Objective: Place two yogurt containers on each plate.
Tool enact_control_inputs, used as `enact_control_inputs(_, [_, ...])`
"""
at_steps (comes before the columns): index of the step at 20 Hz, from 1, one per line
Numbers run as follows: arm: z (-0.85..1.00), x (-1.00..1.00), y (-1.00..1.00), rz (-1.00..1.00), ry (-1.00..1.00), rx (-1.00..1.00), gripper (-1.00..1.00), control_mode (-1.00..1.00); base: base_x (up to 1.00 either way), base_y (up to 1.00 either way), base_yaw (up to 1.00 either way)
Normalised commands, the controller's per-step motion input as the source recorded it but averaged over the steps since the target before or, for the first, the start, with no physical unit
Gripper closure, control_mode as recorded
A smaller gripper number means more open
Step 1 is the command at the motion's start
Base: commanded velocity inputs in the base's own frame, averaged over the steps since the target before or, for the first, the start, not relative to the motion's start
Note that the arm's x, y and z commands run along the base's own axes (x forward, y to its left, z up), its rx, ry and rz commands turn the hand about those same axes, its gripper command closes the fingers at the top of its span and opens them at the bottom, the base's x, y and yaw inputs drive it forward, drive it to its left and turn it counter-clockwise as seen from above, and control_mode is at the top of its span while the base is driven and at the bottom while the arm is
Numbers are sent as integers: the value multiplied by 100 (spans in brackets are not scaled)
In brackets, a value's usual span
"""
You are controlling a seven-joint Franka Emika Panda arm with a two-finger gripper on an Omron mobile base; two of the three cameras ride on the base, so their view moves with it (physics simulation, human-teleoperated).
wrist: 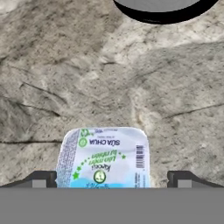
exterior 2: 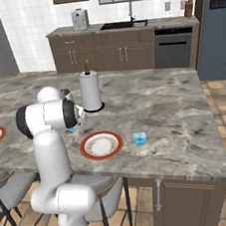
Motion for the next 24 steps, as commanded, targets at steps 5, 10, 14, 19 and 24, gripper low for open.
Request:
enact_control_inputs(5, [13,0,0,1,0,0,-100,-100,0,0,0])
enact_control_inputs(10, [3,0,0,3,0,0,-100,-100,0,0,0])
enact_control_inputs(14, [-13,0,0,5,0,0,-100,-100,0,0,0])
enact_control_inputs(19, [-21,0,-1,2,0,0,-100,-100,0,0,0])
enact_control_inputs(24, [-24,0,0,0,0,0,-100,-100,0,0,0])
